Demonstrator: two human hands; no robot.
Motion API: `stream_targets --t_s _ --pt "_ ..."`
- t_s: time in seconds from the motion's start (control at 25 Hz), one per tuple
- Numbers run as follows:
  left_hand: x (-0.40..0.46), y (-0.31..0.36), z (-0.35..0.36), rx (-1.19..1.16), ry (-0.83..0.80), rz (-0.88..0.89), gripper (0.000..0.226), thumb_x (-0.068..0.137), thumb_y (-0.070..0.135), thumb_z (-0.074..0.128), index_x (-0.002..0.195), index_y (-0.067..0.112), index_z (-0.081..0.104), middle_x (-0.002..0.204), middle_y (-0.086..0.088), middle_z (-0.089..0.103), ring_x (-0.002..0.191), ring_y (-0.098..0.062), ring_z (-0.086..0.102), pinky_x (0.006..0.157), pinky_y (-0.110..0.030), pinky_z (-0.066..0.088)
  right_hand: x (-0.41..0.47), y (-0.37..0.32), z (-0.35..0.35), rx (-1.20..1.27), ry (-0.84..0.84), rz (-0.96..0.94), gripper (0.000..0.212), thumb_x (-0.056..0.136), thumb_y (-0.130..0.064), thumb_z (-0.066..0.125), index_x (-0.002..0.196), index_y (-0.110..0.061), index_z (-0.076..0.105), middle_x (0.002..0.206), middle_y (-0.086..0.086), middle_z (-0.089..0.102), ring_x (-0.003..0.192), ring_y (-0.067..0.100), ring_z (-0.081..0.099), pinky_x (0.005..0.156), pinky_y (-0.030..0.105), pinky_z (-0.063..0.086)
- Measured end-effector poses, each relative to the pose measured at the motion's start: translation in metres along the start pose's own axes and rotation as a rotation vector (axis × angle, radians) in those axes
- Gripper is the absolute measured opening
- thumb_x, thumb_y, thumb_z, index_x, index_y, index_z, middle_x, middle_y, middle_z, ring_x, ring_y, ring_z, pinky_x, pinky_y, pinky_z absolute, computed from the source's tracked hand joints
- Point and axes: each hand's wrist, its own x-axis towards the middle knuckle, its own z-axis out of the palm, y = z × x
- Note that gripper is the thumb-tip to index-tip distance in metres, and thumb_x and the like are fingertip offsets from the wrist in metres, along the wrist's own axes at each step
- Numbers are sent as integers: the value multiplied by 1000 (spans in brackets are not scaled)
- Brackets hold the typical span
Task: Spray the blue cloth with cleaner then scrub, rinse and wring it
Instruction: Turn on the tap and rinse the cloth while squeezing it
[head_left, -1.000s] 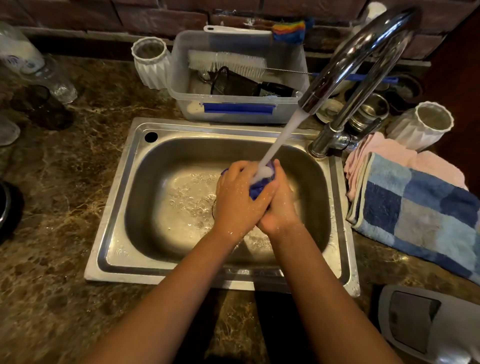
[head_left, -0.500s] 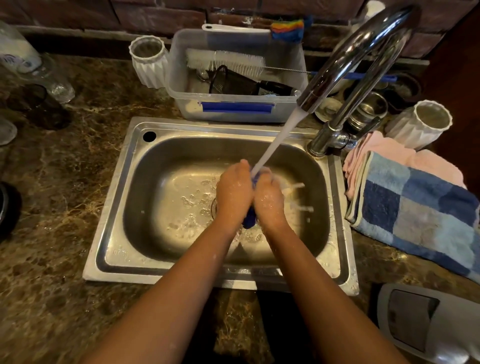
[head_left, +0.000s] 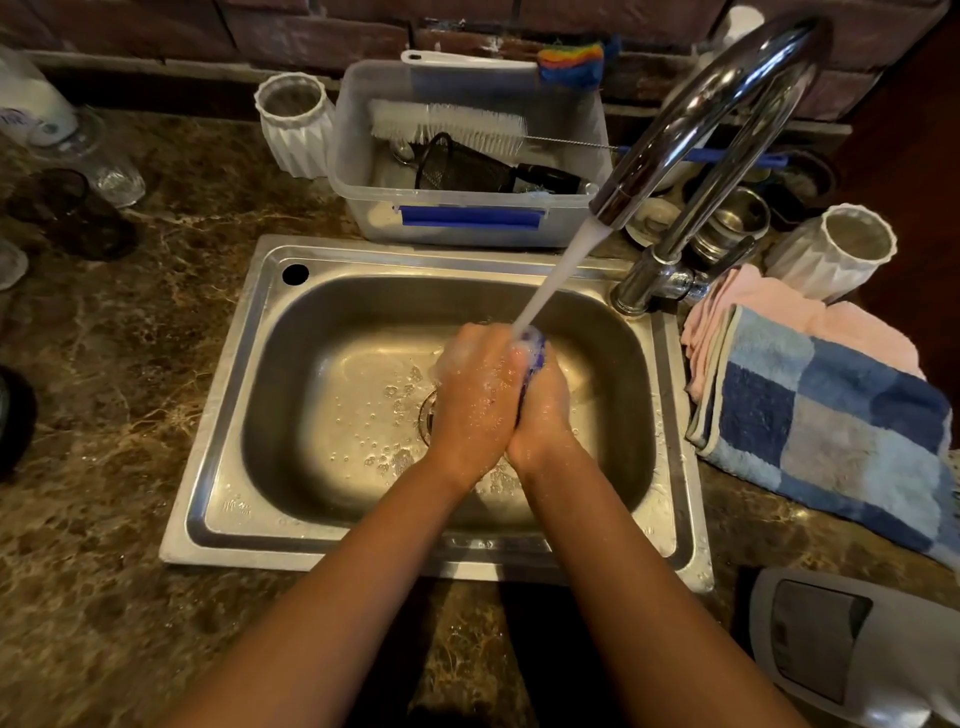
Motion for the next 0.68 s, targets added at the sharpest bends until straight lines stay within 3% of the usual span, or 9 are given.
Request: stream_targets --t_s 0.08,0.16,0.2,0.28,0.36,0.4,0.52,0.6,0.68 --pt "3 -4 4 143 -32 3 24 93 10 36 104 4 56 101 -23 55 101 -29 54 93 -33 44 0 8 5 -129 -39 -70 29 98 -17 31 81 -22 53 72 0 49 60 5 59 65 13 47" --pt "8 -4 -6 205 48 65 22 94 20 35 88 14 55 78 -1 58 71 -12 57 63 -11 42 5 11 6 -251 -2 -151 23 97 -18 35 85 -20 54 75 2 54 67 10 59 65 21 49" --pt "11 2 -13 214 67 62 25 95 26 35 75 24 50 66 10 53 58 -4 53 51 -6 39 8 11 5 -334 36 -188 22 96 -24 38 85 -21 56 77 3 58 71 12 60 66 25 50" --pt "19 8 -16 252 -3 -14 35 95 28 36 60 27 42 57 13 47 49 1 46 43 -10 34 15 6 1 -667 126 -285 25 95 -33 40 80 -21 57 76 4 60 72 16 60 65 29 50" --pt "27 7 -13 262 -56 -226 36 95 28 35 61 23 45 60 8 48 54 -4 45 46 -19 30 16 2 1 -1002 159 -318 25 96 -33 36 81 -21 52 77 3 57 69 15 56 61 26 46" --pt "30 6 -15 151 -65 -384 36 95 32 35 65 22 51 65 3 52 59 -6 49 50 -22 33 16 1 -2 -1020 155 -288 25 96 -33 35 80 -22 51 79 4 58 70 15 56 63 26 48" --pt "31 -1 -33 -432 -176 -694 29 90 41 48 88 16 63 87 -7 67 81 -19 65 68 -30 51 11 -8 -25 -719 -91 -48 11 86 -32 54 90 -23 55 95 9 66 87 23 66 74 43 58" --pt "32 -12 -47 -533 -317 -658 26 83 27 63 103 11 62 100 -10 68 93 -23 66 82 -34 54 13 -17 -38 -728 -191 17 18 80 -18 61 97 -23 56 96 8 66 83 17 68 64 37 59" --pt "34 -21 -57 -405 -402 -570 34 78 5 65 111 11 56 106 -12 65 93 -23 64 83 -31 55 19 -26 -41 -879 -88 -96 20 81 -7 53 93 -21 60 88 7 66 71 12 66 62 31 56"
